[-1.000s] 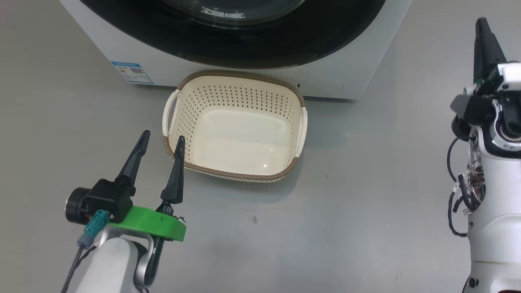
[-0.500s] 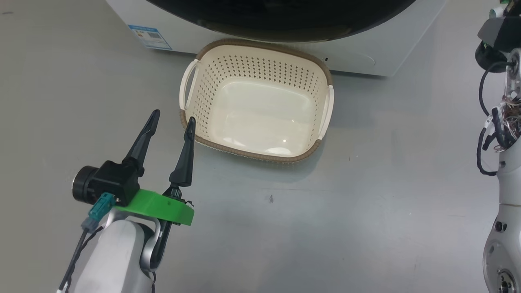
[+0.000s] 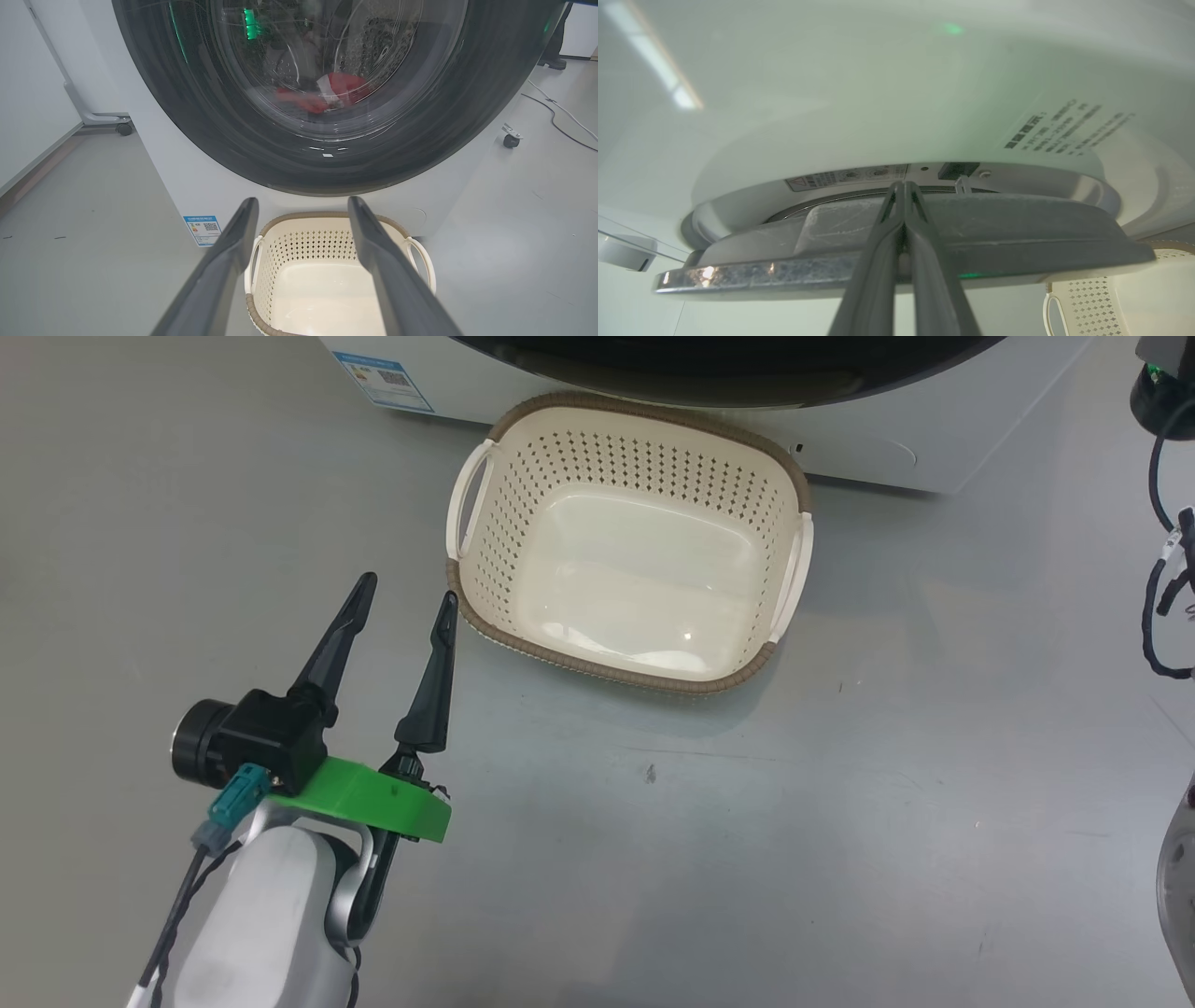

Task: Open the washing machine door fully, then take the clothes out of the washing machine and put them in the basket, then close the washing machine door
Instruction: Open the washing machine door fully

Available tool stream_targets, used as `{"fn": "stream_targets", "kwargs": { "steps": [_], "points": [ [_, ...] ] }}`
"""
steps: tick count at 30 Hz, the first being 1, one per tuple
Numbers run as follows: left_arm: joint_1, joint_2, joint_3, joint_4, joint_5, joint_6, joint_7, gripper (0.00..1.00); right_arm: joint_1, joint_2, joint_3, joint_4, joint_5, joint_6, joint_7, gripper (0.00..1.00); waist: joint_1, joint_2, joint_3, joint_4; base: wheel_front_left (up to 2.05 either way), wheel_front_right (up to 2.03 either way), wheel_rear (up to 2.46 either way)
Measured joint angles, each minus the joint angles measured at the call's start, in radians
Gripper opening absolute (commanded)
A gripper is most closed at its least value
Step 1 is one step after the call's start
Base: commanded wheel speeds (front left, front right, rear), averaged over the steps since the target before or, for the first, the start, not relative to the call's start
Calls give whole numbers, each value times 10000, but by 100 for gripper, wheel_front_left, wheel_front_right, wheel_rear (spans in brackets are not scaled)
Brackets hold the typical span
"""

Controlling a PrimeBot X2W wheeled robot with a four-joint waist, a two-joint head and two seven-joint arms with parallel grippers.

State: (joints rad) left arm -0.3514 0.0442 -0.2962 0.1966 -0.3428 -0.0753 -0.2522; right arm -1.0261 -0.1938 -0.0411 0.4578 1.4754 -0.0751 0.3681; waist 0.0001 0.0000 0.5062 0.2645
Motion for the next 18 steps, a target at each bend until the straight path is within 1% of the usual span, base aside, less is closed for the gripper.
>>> {"fn": "stream_targets", "kwargs": {
  "steps": [1, 5, 13, 18],
  "points": [
    [-6, -2, -2, 4, 2, -6, 0, 100, -47, -31, 0, 71, -2, -69, 54, 0, 0, 0, 5, 11, 0, 0, 0],
    [-26, -17, -12, 27, 12, -15, 0, 100, -312, -157, 21, 336, -12, -86, 232, 0, 0, 0, 22, 53, 0, 0, 0],
    [-114, -48, -107, 67, 73, -94, 0, 100, -709, -420, 148, 855, -8, -244, 761, 0, 0, 0, 66, 162, 0, 0, 0],
    [-176, -71, -128, 100, 88, -96, 0, 100, -898, -600, 205, 1070, 27, -247, 1170, 0, 0, 0, 77, 238, 0, 0, 0]
  ]
}}
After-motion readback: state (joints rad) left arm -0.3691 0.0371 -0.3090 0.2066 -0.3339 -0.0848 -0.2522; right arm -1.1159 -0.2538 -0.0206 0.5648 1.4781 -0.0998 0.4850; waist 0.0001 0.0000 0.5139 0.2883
